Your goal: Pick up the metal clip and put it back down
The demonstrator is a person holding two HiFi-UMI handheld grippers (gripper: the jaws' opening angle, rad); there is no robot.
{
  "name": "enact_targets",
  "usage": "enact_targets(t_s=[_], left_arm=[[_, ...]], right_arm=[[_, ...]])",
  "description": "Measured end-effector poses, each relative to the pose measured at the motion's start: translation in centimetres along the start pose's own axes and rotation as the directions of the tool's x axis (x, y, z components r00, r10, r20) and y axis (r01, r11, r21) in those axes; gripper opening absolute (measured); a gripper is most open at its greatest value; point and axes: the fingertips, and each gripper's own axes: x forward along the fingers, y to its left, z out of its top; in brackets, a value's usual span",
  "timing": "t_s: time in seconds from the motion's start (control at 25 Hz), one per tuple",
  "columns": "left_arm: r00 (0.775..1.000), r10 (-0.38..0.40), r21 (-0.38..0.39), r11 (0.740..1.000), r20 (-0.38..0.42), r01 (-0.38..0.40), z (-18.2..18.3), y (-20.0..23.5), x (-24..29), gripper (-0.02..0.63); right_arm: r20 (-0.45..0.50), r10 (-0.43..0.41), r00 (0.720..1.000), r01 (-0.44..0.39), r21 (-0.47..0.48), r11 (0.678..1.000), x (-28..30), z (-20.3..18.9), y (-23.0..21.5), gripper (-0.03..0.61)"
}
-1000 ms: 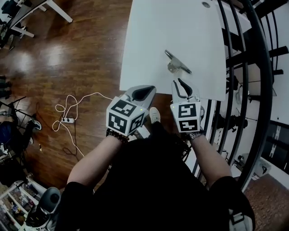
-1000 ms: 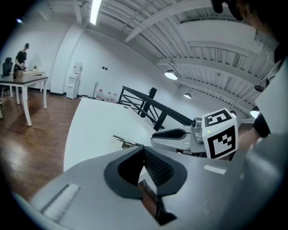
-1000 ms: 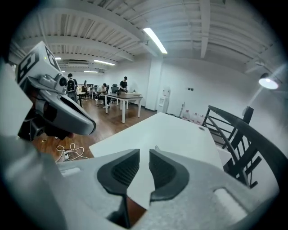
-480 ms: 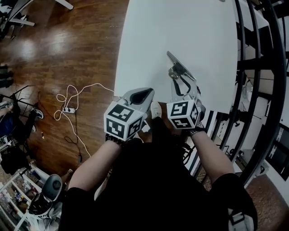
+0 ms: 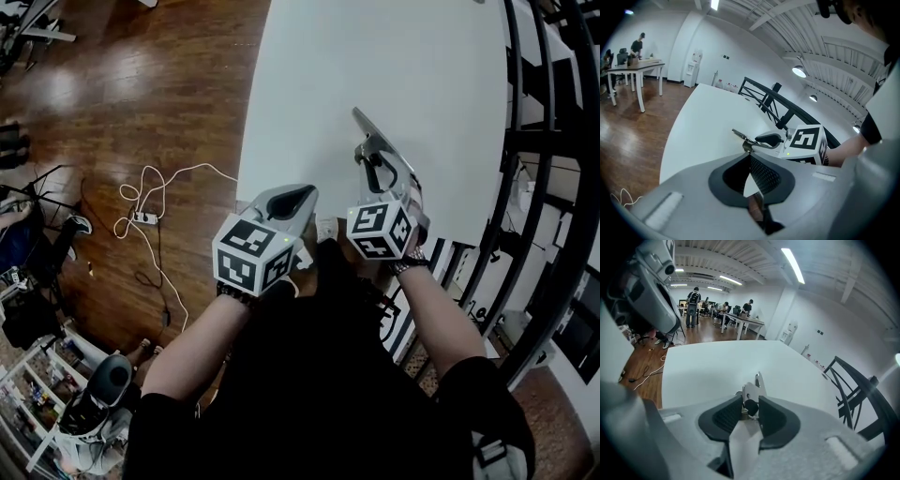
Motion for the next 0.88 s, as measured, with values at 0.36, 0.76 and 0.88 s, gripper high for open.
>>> enact_targets(t_s=[0.36,0.76,0.88], left_arm=[[1.000,0.024,-0.010,1.000,0.016,-0.024,0.7,0.4,-0.6,0.015],[0.997,0.051,0.008,0.999,0.050,-0.051,2.0,0.4,-1.8,0.015],[0.996,0.058,0.016,0.998,0.064,-0.059,2.6,0.6,-2.2,0.015]], right_arm=[[0.007,-0.027,1.000,0.027,-0.056,0.998,0.2,0.7,-0.8,0.066],[0.053,-0.097,0.994,0.102,-0.097,0.990,-0.5,2.3,-3.7,0.003],[0.080,-0.100,0.992,0.107,-0.081,0.991,-1.2,3.3,-4.0,0.002]])
